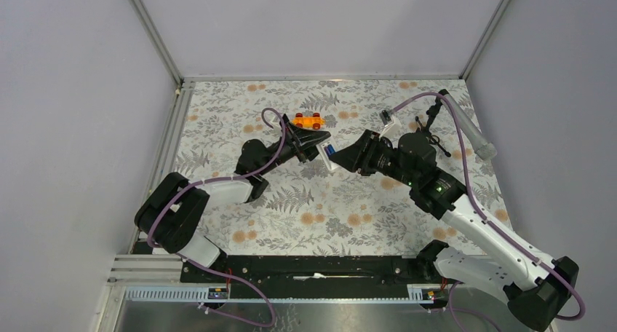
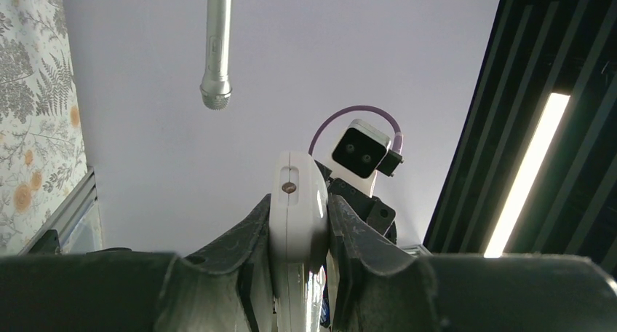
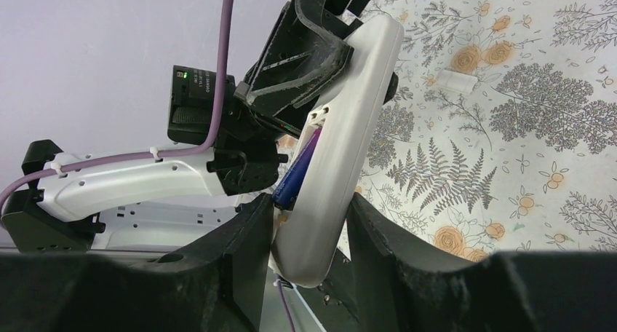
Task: Load the batteries into the remote control
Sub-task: Load the battery into the remote control.
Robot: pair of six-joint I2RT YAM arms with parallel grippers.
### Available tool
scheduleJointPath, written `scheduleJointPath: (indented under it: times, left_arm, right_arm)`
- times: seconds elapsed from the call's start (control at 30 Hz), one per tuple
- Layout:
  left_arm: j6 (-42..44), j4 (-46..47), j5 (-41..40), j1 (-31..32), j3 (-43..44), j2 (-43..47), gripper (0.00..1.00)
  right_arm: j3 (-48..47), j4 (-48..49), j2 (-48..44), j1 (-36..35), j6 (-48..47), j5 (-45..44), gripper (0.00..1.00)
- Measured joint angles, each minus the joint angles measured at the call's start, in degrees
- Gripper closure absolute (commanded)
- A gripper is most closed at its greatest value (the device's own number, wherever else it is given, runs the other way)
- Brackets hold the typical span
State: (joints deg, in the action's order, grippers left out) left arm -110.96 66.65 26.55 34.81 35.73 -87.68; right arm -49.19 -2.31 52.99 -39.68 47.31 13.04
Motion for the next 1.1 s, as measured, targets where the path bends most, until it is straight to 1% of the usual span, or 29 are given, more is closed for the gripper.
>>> scheduleJointPath:
  times: [0.4,0.53,0.7,1.1]
  left_arm:
    - [3.63,-1.77,0.04,-0.90,0.02,0.42,1.00]
    - [5.88,-4.26,0.04,-1.09,0.33,1.42,1.00]
    - [9.18,-7.23,-0.02,-1.36,0.98,2.89,1.00]
    - [19.96,-17.27,-0.07,-1.62,2.80,7.56,1.00]
  right_arm:
    - [-0.22,-0.22,2.38,0.09,0.96,0.31,0.56]
    - [-1.29,-1.77,3.80,0.11,1.05,1.25,0.57]
    - [-2.45,-2.97,5.33,0.15,1.07,2.40,0.61]
    - [-3.61,-4.81,8.15,0.15,2.34,4.26,0.63]
